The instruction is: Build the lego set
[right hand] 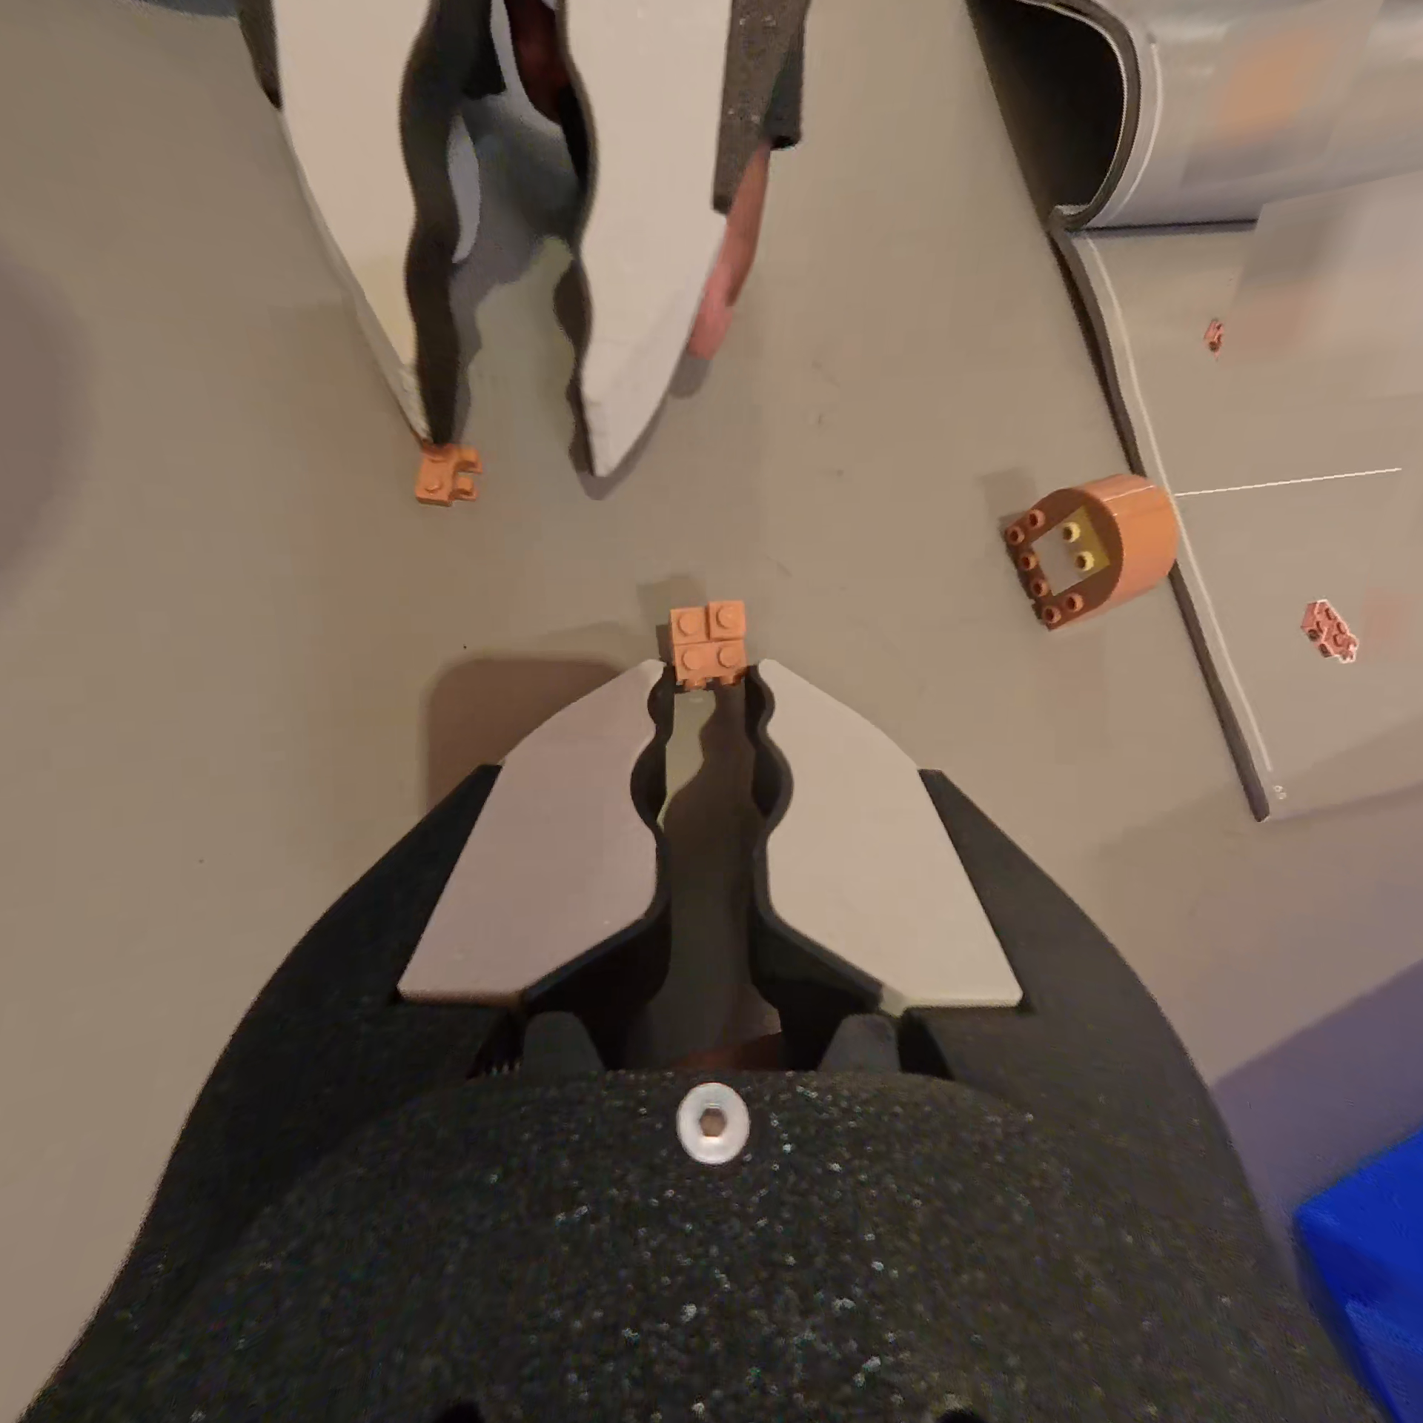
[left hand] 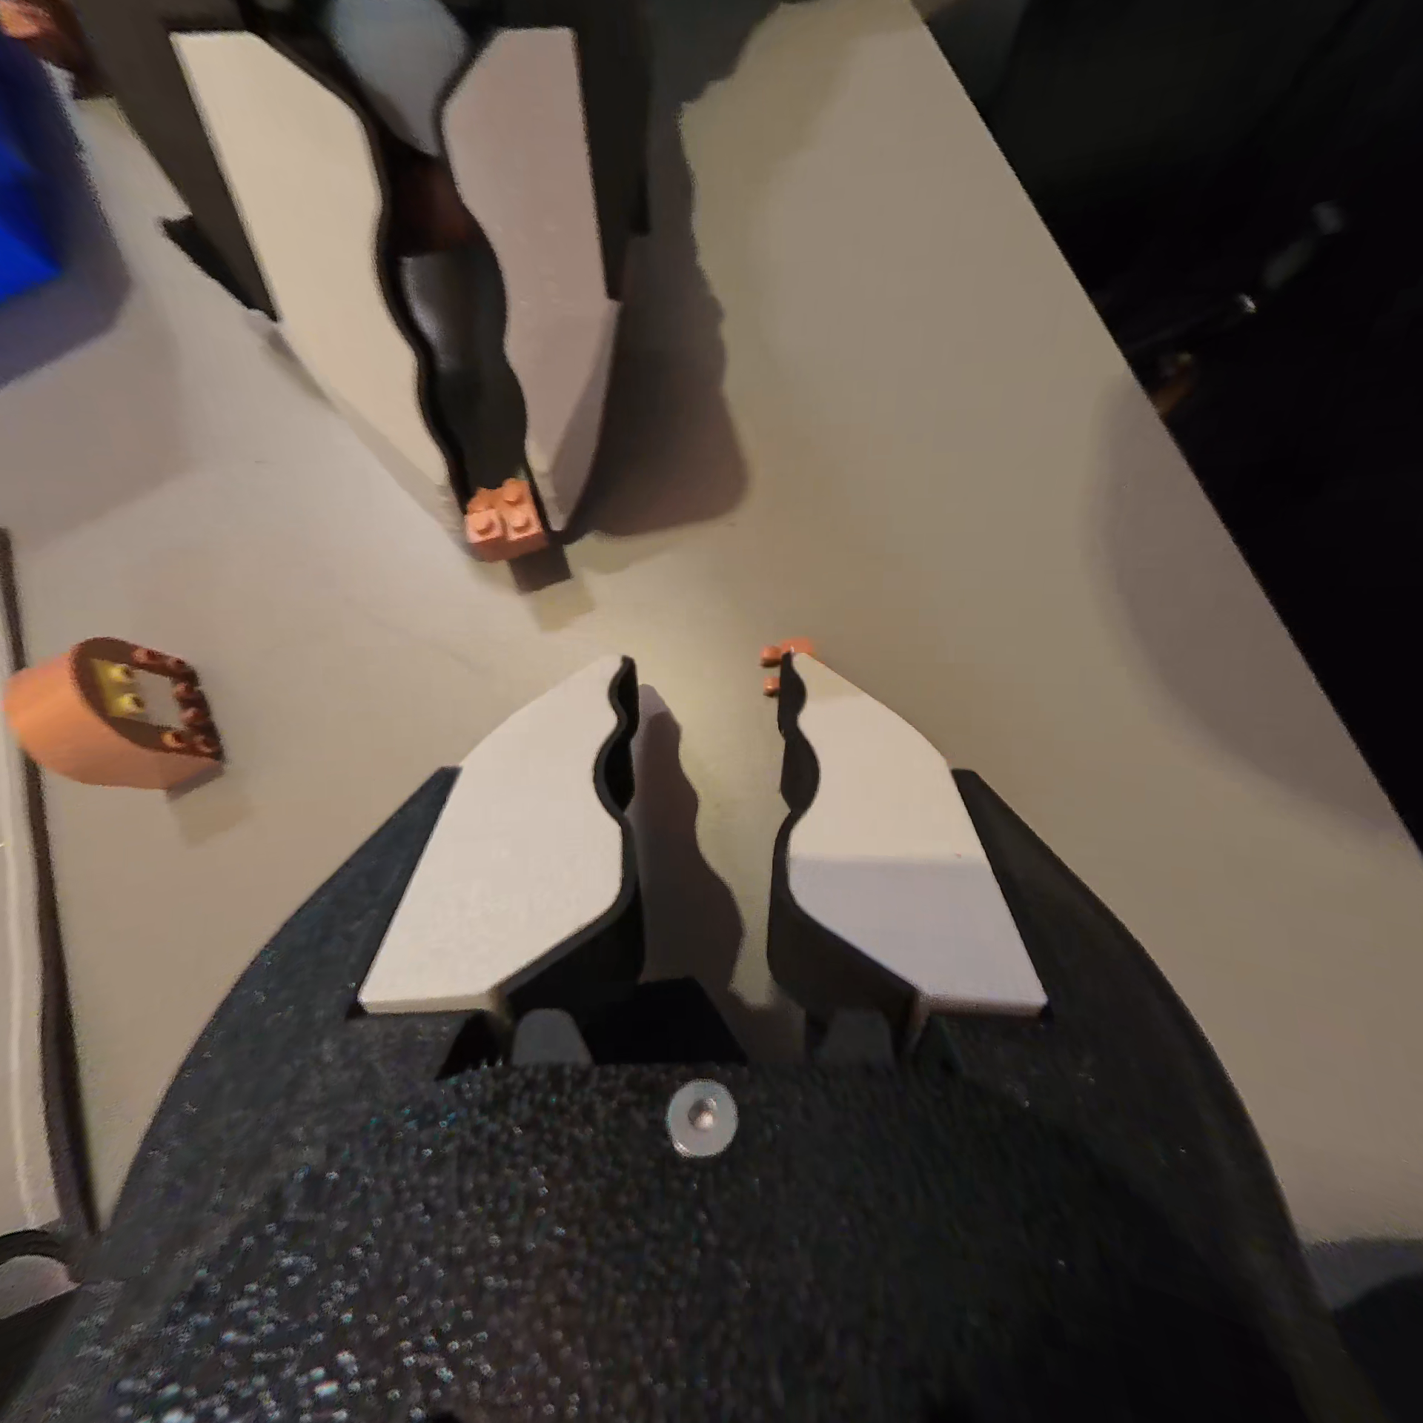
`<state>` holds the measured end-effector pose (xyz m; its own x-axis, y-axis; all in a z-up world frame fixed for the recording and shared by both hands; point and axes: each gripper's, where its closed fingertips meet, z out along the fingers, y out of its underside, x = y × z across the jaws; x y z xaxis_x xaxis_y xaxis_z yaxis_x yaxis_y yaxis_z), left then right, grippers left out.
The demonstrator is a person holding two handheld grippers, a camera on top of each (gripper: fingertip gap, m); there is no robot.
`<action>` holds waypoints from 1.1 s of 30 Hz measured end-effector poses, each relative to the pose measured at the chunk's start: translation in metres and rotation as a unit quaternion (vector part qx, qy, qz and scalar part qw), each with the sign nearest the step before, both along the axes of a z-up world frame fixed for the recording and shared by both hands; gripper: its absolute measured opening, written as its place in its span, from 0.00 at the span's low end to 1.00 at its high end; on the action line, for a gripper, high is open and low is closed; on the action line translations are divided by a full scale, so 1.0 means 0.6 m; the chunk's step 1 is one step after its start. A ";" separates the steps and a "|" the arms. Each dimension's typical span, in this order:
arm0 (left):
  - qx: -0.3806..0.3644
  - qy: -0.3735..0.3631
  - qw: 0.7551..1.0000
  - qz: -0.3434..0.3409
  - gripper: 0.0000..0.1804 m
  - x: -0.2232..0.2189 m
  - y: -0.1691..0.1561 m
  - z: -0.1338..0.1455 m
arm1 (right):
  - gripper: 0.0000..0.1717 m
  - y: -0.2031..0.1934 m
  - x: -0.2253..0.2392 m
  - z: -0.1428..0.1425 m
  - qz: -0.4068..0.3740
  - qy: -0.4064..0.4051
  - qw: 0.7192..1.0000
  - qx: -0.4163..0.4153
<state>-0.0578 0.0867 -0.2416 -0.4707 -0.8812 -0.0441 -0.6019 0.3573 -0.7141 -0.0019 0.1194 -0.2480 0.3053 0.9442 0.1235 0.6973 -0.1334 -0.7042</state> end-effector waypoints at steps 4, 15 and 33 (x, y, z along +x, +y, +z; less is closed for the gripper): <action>0.005 0.019 0.999 -0.026 0.19 -0.011 -0.016 -0.005 | 0.10 0.002 -0.001 0.001 -0.002 0.002 1.000 0.003; 0.055 0.012 0.998 -0.019 0.05 0.001 -0.001 -0.016 | 0.11 0.013 -0.006 0.024 -0.006 0.024 0.998 0.056; 0.051 0.024 0.998 0.010 0.11 -0.013 0.022 -0.010 | 0.09 -0.028 -0.079 0.012 0.095 0.011 0.993 0.062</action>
<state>-0.0659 0.1001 -0.2474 -0.4567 -0.8825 -0.1127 -0.6425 0.4148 -0.6444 -0.0492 0.1029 -0.2409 0.1270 0.9630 0.2377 0.6853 0.0881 -0.7229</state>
